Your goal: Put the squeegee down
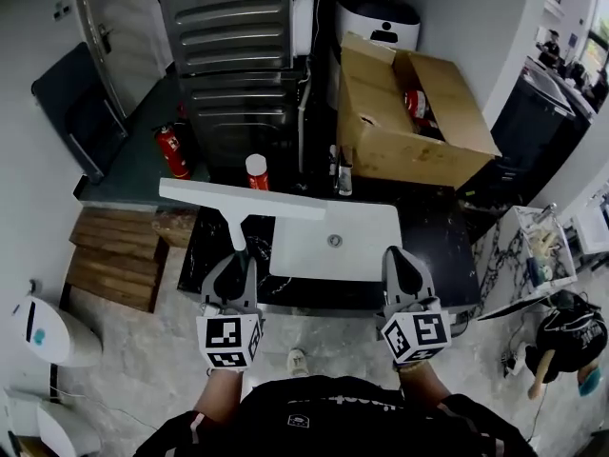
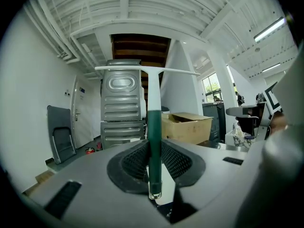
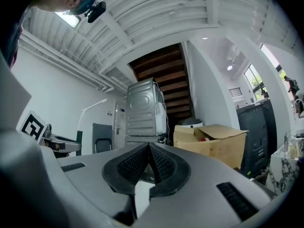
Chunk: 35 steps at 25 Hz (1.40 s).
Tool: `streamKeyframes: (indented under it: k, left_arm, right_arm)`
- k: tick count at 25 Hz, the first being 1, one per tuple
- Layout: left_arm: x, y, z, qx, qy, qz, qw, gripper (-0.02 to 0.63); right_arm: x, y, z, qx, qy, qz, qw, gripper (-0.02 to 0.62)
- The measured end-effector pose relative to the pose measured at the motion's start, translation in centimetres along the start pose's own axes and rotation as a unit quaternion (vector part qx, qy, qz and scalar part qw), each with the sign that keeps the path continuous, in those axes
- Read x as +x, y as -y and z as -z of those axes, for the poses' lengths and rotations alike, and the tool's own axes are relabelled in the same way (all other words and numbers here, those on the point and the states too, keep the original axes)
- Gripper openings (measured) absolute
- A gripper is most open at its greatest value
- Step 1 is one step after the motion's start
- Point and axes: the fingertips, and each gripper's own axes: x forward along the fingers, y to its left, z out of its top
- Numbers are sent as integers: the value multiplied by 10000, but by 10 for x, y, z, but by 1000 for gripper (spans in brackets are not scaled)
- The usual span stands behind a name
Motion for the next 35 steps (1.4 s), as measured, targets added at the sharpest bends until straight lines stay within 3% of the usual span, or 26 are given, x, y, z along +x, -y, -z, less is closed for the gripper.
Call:
streamKeyframes:
  k: [5,11,17,21,28,31,35]
  left_arm:
    - [31,-33,15,-172,-172,-147,9996,87]
    - [58,-42,27,-174,-358,-288,9988,87]
    - [76,-49,77,-294,-1206,-367,9916,87]
    - [80,-53,130,-669,-1990,-394,9769,87]
    - [93,-63,215,-1336,-3128,-485,9391,87]
    - [103,-68,241,-1612,-3327,-527,9277,87]
    - [115,-73,256,-1800,-3441,-604,9195,89]
  right_arm:
    - [51,-13,7,-107,-108,-162,9998,38]
    - [98,-15,19,-57,-178,-493,9986,38]
    - [131,-26,32,49,-216,-915,9956,38]
    - [145,-36,53,154,-439,-1195,9917,38]
    - [167,-53,74,281,-620,-1563,9854,38]
    - [176,-58,77,312,-668,-1664,9833,38]
    - [188,-59,78,336,-709,-1739,9816,38]
